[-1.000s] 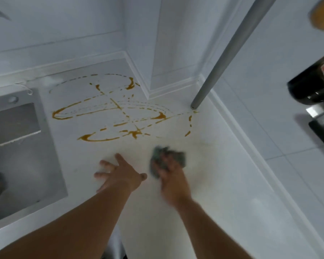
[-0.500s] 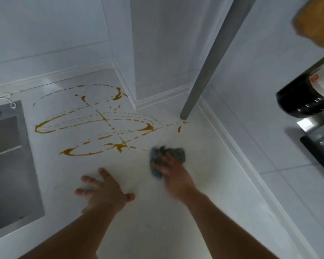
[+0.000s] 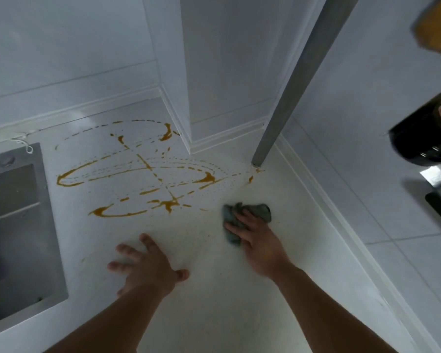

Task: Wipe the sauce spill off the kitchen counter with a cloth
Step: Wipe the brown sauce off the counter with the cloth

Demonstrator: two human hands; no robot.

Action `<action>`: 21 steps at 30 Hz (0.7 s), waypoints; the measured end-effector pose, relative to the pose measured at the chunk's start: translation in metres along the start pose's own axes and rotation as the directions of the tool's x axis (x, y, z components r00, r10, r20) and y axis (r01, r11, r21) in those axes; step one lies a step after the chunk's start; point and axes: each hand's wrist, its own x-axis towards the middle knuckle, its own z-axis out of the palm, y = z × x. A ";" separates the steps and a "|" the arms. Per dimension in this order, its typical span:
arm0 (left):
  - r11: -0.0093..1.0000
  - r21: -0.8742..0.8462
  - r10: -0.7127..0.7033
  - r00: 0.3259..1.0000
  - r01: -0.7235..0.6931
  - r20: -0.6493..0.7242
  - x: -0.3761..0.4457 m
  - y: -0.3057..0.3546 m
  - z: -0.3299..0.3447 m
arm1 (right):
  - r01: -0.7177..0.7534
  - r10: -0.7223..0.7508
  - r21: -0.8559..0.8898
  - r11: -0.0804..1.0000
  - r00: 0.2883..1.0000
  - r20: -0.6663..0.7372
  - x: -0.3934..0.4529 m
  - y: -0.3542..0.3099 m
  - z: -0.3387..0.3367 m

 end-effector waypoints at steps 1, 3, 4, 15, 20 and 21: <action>1.000 0.001 -0.001 1.000 0.001 0.005 0.000 0.000 0.000 | 0.031 -0.031 0.011 0.999 0.999 0.011 -0.017 0.008 -0.002; 1.000 0.017 0.010 1.000 -0.010 0.009 0.000 0.001 0.000 | -0.085 0.085 0.011 0.996 0.996 -0.023 -0.018 0.042 -0.026; 1.000 0.020 0.011 1.000 -0.011 0.007 0.001 0.001 -0.001 | -0.196 0.196 0.003 0.981 0.980 -0.033 -0.002 0.058 -0.038; 1.000 0.020 -0.006 1.000 0.006 0.019 -0.003 0.004 0.000 | 0.084 -0.085 0.016 0.996 0.996 0.038 -0.001 -0.002 -0.006; 0.999 0.041 -0.013 1.000 0.012 0.017 0.000 0.000 -0.003 | -0.384 0.381 -0.065 0.921 0.923 -0.045 0.041 0.051 -0.051; 0.999 0.047 -0.013 1.000 0.013 0.012 0.001 -0.001 -0.002 | -0.408 0.407 -0.129 0.904 0.913 -0.036 0.064 0.044 -0.054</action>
